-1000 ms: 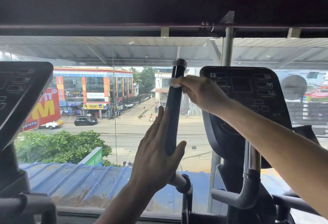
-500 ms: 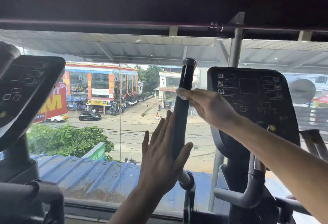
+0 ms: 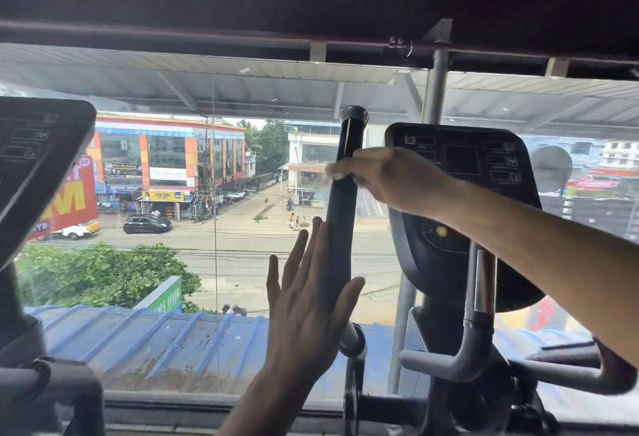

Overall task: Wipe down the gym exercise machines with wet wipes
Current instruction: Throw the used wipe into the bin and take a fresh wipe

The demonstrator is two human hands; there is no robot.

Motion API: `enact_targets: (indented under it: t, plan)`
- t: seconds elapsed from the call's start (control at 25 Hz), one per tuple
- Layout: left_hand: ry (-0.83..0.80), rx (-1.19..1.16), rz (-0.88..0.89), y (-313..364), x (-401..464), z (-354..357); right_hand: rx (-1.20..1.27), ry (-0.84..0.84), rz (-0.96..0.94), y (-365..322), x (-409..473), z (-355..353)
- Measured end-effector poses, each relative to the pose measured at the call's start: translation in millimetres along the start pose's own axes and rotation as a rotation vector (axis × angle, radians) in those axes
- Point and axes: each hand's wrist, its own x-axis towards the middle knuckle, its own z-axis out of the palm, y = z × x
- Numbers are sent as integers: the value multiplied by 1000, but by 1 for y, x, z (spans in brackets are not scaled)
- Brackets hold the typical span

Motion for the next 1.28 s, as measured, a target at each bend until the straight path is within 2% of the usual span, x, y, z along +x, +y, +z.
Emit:
enact_targets:
  t: [0.08,0.12,0.24,0.28,0.32,0.36,0.4,0.44,0.48,0.52,0.56,0.6,0.68,0.76,0.8,0.92,1.0,1.12,1.2,1.28]
  plan:
    - [9,-12,-3,1,-1,0,-55,-2,88,3,16,-8]
    - [9,-14,-5,1,-1,0,-69,-67,104,-2,22,-10]
    - [-3,-17,0,0,-2,1,-74,-464,83,-28,28,-22]
    - [-5,-21,-7,0,-2,2,2,-468,117,-25,28,-29]
    - [-7,-25,-14,0,-3,1,123,-335,199,-16,26,-34]
    - [-12,-40,-17,1,-4,0,258,-101,319,-2,21,-33]
    - [-16,-61,-18,1,-5,-1,401,150,480,11,13,-25]
    - [-25,-84,-20,2,-3,-3,574,330,690,17,5,-13]
    - [-41,-101,-14,3,1,-5,777,420,903,18,0,4]
    - [-57,-110,8,3,7,-8,976,440,1059,17,-1,23]
    - [-77,-113,43,3,14,-11,1146,444,1146,15,4,38]
    - [-98,-111,83,1,21,-14,1288,483,1180,12,13,47]
    - [-131,-113,146,-3,31,-17,1544,661,1185,9,31,52]
    - [-137,-153,156,-2,36,-16,1777,847,1123,11,36,54]
    - [-128,-171,157,-2,36,-15,1851,877,1069,10,36,58]
    - [-103,-172,165,-2,37,-12,1886,757,948,5,27,78]
    - [-95,-158,156,-2,34,-11,1892,789,904,11,20,84]
    - [-71,-177,162,-5,32,-9,1824,995,950,26,27,71]
    - [-72,-159,158,-3,31,-8,1673,981,1030,34,39,63]
    - [-72,-156,152,-3,30,-9,1653,927,1071,35,48,63]
